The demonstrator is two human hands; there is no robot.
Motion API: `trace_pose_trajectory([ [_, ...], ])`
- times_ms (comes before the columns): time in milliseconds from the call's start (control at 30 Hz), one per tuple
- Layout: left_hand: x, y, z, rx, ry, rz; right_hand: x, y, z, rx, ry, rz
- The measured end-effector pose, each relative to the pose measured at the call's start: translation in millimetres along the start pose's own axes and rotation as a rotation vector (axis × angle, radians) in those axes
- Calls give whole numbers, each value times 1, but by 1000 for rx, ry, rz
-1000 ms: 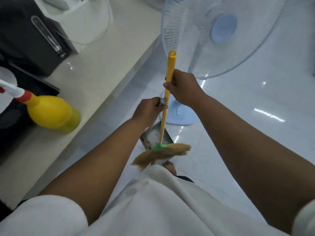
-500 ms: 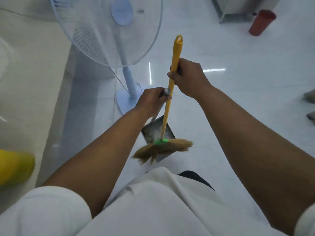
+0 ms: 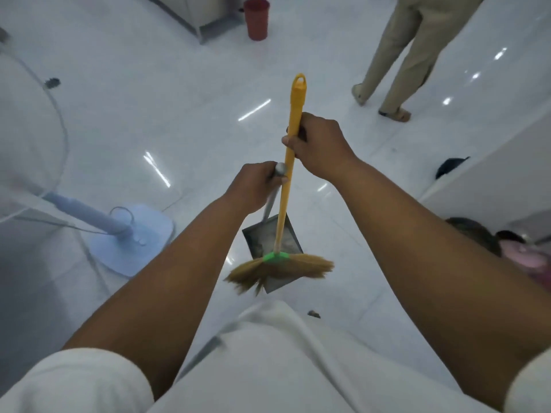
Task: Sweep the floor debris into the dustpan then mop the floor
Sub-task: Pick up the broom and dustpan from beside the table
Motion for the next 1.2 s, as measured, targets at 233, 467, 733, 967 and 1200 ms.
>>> trace_pose_trajectory([
  [233,-110,122,-49,178,198,-82,-123,-109,46,-170,153,56],
  [467,-210,237,-78,342,389,-121,-225,-201,99,-325,339,101],
  [733,-306,348,-123,539,522,-169,-328,-282,138,-480,545,124],
  [967,-363,419,-178,729,581,-203,-406,-329,139,-535,706,121],
  [1200,-405,479,-232,800,687,-326,-477,-359,127,-573,817,124],
])
Point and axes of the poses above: each hand's wrist, its own z-axis away from the middle knuckle, its own y-axis out of the palm, x = y × z, the point moved 10 cm from there along -z, towards the middle knuckle, and after that the axes turned 4 degrees about -y, right-handed, at the moved point
